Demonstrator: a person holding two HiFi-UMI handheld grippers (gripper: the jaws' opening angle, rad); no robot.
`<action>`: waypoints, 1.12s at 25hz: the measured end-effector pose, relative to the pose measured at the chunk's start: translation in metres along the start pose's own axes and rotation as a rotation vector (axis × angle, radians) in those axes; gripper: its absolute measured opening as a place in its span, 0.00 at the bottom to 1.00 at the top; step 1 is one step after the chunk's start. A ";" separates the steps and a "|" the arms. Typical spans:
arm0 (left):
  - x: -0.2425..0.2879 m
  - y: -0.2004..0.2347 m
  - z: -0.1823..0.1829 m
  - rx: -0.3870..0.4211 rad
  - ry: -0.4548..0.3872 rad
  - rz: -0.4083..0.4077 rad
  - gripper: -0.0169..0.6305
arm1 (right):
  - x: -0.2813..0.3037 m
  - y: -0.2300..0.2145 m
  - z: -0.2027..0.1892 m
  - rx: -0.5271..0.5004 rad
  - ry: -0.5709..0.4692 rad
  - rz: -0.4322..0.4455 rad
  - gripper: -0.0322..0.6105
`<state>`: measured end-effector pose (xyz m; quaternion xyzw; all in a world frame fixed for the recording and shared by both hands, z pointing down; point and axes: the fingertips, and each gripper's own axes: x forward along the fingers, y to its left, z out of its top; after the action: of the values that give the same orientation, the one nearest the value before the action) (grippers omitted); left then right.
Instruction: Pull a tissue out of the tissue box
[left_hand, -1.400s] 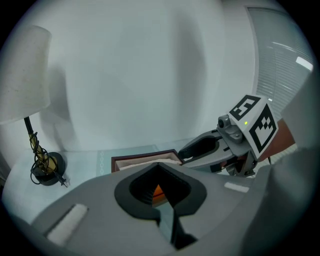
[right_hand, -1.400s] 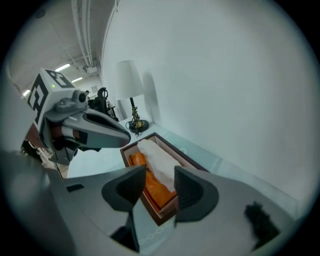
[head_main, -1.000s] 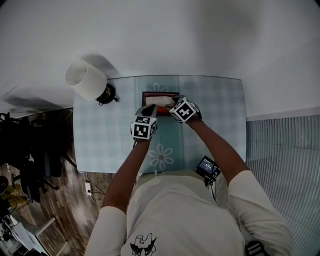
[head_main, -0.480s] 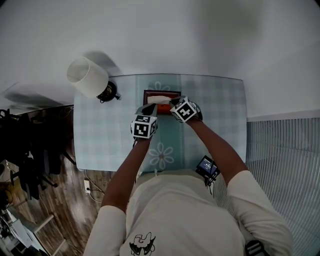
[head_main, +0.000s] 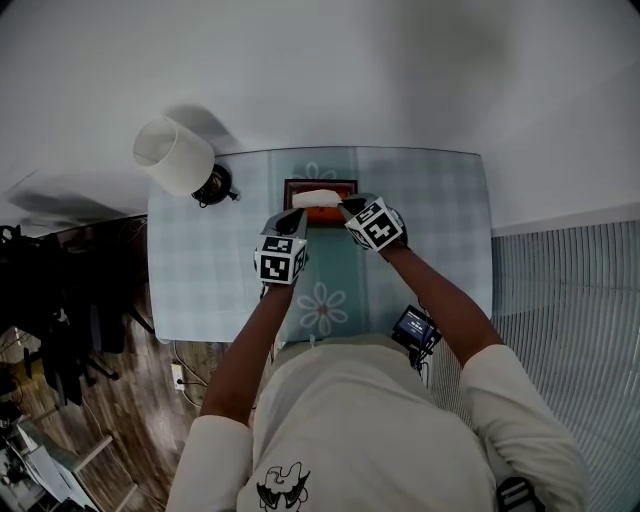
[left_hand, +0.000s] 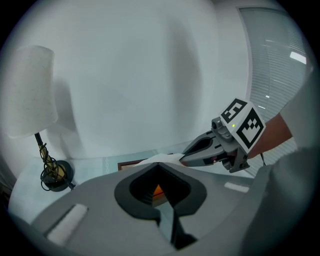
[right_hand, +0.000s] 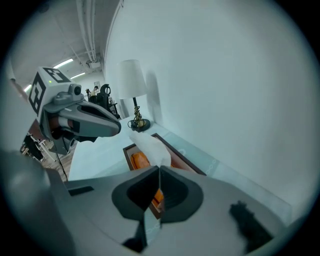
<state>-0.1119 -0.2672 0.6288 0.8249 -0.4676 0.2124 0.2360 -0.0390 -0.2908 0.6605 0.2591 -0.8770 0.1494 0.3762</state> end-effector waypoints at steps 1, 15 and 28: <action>-0.004 -0.002 0.001 0.005 -0.007 0.000 0.04 | -0.005 0.001 0.001 0.008 -0.011 -0.002 0.07; -0.064 -0.042 0.016 0.043 -0.105 -0.037 0.04 | -0.083 0.043 0.022 0.111 -0.198 -0.022 0.07; -0.126 -0.083 0.030 0.024 -0.201 -0.074 0.04 | -0.152 0.078 0.039 0.287 -0.403 -0.034 0.07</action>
<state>-0.0949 -0.1625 0.5173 0.8615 -0.4557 0.1254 0.1855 -0.0174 -0.1922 0.5171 0.3493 -0.8995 0.2115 0.1556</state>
